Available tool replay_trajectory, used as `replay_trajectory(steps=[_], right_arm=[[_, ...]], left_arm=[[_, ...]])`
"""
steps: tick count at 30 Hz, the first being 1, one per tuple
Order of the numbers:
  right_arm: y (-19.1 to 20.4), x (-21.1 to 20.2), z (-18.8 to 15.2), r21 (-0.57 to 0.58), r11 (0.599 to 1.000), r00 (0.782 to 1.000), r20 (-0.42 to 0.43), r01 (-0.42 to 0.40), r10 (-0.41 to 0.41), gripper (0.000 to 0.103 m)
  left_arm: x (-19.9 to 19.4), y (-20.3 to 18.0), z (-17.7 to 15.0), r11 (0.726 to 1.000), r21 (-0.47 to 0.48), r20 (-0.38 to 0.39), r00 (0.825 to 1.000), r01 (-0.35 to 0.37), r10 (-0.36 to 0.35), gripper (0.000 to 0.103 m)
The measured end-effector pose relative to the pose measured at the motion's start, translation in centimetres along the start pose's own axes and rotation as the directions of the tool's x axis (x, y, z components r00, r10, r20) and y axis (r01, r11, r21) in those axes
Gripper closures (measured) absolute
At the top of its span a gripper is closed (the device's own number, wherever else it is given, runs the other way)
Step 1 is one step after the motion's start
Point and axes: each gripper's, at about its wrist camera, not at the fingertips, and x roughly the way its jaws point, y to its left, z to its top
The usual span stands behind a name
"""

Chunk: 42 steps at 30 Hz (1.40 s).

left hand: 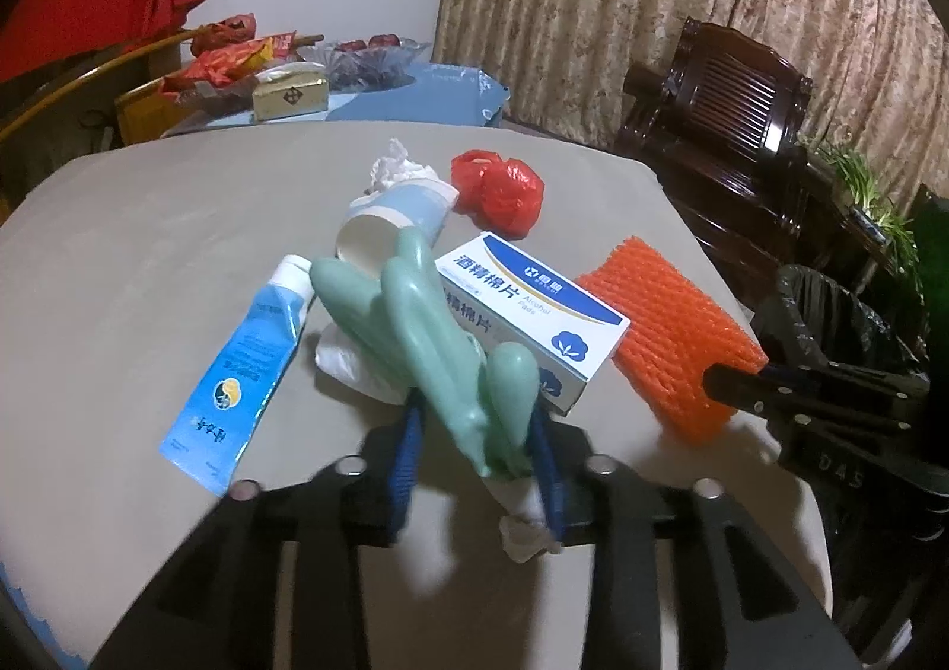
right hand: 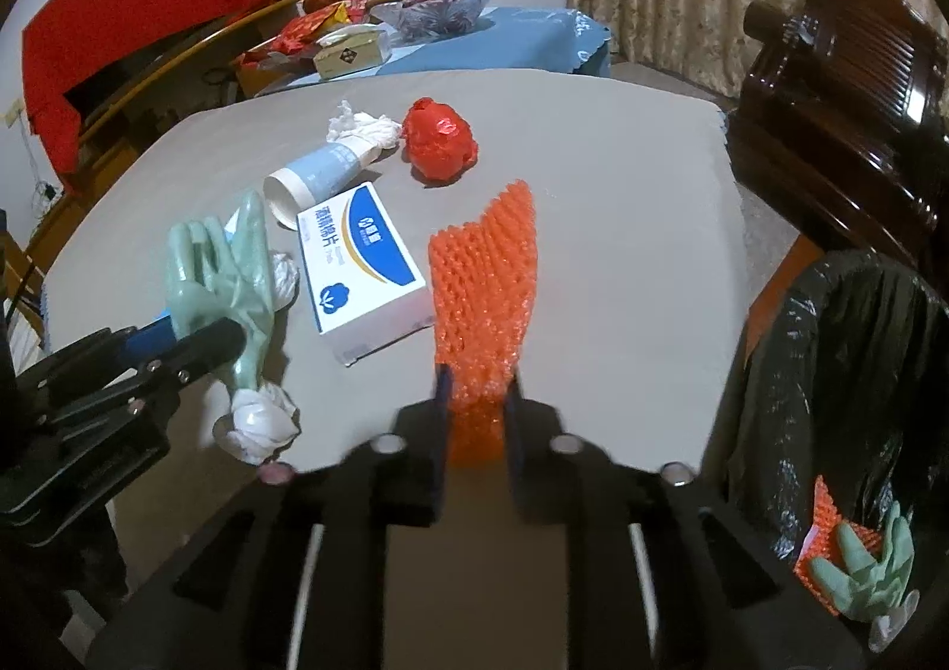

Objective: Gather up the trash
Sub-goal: 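Lift the green glove and orange foam sleeve and carry them over the bin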

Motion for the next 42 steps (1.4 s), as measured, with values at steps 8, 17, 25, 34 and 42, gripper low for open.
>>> replay_trajectory(steps=[8,17,25,34,42], right_arm=[[-0.2,-3.1,0.0,0.002,1.000,0.998,0.069,-0.005,0.005,0.092],[-1.6,-8.0,0.4,0.040,0.999,0.989,0.149,0.018,-0.024,0.092],[-3.0,-11.8,0.7,0.075,0.996,0.977,0.205,0.051,-0.066,0.092],[-4.2,-15.8,0.1,0.075,0.993,0.957,0.269,0.092,-0.109,0.092],[-6.4,-18.7,-1.2,0.124,0.985,0.938,0.310,0.123,-0.156,0.092]], left_arm=[[-2.6,-2.0,0.1,0.999,0.038,0.068,0.998,0.001,-0.004,0.087],[-5.0,-5.3,1.6,0.995,0.093,0.121,0.992,0.034,-0.045,0.087],[-6.4,-6.6,2.5,0.992,0.099,0.156,0.984,0.072,-0.087,0.087],[-7.9,-9.2,3.9,0.983,0.138,0.193,0.970,0.119,-0.145,0.087],[-8.4,-12.6,4.3,0.966,0.188,0.188,0.959,0.176,-0.212,0.087]])
